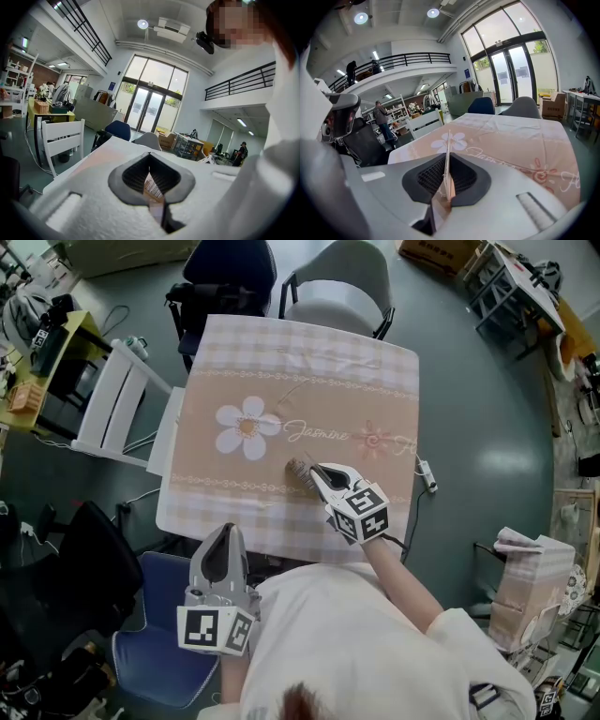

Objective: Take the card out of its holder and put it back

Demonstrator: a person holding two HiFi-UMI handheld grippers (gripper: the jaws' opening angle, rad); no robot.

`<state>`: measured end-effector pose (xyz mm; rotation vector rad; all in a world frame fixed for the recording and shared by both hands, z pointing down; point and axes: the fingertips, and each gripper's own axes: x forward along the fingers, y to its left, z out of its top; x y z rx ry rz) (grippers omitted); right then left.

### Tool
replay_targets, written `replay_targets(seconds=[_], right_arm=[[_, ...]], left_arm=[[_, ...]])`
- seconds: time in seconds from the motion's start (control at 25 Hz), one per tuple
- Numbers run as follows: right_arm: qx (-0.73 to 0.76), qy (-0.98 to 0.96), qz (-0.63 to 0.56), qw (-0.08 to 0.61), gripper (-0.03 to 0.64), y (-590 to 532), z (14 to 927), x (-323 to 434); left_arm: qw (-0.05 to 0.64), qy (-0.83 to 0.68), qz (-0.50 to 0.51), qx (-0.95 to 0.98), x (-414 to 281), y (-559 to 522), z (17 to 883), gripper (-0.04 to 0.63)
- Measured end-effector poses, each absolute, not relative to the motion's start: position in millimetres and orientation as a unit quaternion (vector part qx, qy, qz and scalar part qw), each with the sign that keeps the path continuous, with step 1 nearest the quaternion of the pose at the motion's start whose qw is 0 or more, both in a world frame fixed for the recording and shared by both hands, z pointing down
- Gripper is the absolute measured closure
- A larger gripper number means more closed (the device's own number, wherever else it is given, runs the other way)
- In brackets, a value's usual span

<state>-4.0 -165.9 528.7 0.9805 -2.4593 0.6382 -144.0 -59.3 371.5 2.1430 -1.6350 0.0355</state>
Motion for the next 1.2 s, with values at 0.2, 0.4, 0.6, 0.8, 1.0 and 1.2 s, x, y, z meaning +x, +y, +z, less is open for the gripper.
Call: replay_targets(seconds=[0.2, 0.4, 0.6, 0.8, 1.0, 1.2], right_arm=[[0.353, -0.884, 0.227, 0.204, 0.601, -165.9, 522.1, -2.0], [0.356, -0.885, 0.225, 0.199, 0.600, -167.0, 514.8, -1.0], [0.361, -0.885, 0.220, 0.196, 0.600, -168.1, 508.8, -0.6], [0.367, -0.885, 0.216, 0.189, 0.600, -170.3, 500.1, 1.5], [0.374, -0.884, 0.216, 0.179, 0.600, -171.4, 492.0, 4.1], [0.380, -0.884, 0.215, 0.169, 0.600, -171.2, 484.8, 6.6]], left_arm=[[0.221, -0.594, 0.013, 0.773, -145.0, -56.4, 370.7, 0.595], [0.220, -0.595, 0.012, 0.773, -146.7, -55.5, 368.9, 0.595], [0.219, -0.595, 0.011, 0.773, -147.5, -55.1, 368.3, 0.595], [0.216, -0.592, 0.010, 0.776, -146.0, -55.5, 367.0, 0.595], [0.214, -0.590, 0.010, 0.778, -145.4, -54.9, 365.4, 0.595], [0.212, -0.590, 0.011, 0.779, -145.4, -54.6, 364.4, 0.595]])
